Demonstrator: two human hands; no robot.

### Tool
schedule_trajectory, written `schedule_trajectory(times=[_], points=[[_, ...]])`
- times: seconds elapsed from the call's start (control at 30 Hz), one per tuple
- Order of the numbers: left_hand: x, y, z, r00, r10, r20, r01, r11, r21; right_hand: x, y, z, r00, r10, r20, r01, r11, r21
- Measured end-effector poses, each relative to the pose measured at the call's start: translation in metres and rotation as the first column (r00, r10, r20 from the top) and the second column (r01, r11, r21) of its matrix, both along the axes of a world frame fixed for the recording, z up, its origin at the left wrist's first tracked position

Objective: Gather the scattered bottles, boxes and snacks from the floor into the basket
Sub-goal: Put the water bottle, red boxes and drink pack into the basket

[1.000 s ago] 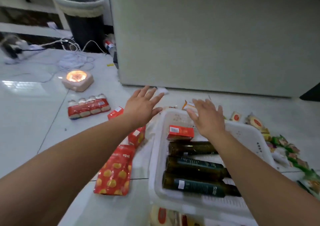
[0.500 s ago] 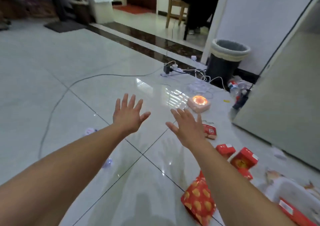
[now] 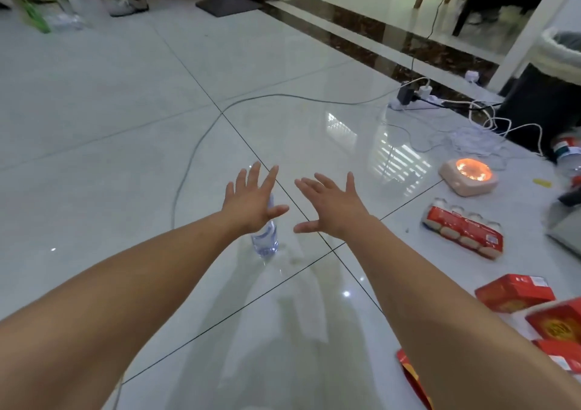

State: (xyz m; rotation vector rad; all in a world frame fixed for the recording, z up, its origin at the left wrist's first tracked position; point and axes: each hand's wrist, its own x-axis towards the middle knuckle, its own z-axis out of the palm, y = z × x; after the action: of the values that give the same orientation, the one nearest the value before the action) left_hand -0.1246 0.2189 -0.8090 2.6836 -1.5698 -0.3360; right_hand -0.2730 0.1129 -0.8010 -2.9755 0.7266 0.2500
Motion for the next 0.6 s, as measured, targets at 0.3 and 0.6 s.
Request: schedule_trajectory(times=[0.3, 0.6], points=[[-0.006, -0.012, 0.012, 0.963, 0.077, -0.257, -0.135, 0.967, -0.218, -0.001, -0.001, -0.015, 0.996, 0.029, -0.090, -0.025, 0.999, 0.046], [-0.068, -0.055, 0.018, 0.933, -0.101, -0.346, -0.006, 0.956, -0.295, -0.048, -0.022, -0.021, 0.985, -0.160, -0.066, 0.167, 0.978, 0.122]])
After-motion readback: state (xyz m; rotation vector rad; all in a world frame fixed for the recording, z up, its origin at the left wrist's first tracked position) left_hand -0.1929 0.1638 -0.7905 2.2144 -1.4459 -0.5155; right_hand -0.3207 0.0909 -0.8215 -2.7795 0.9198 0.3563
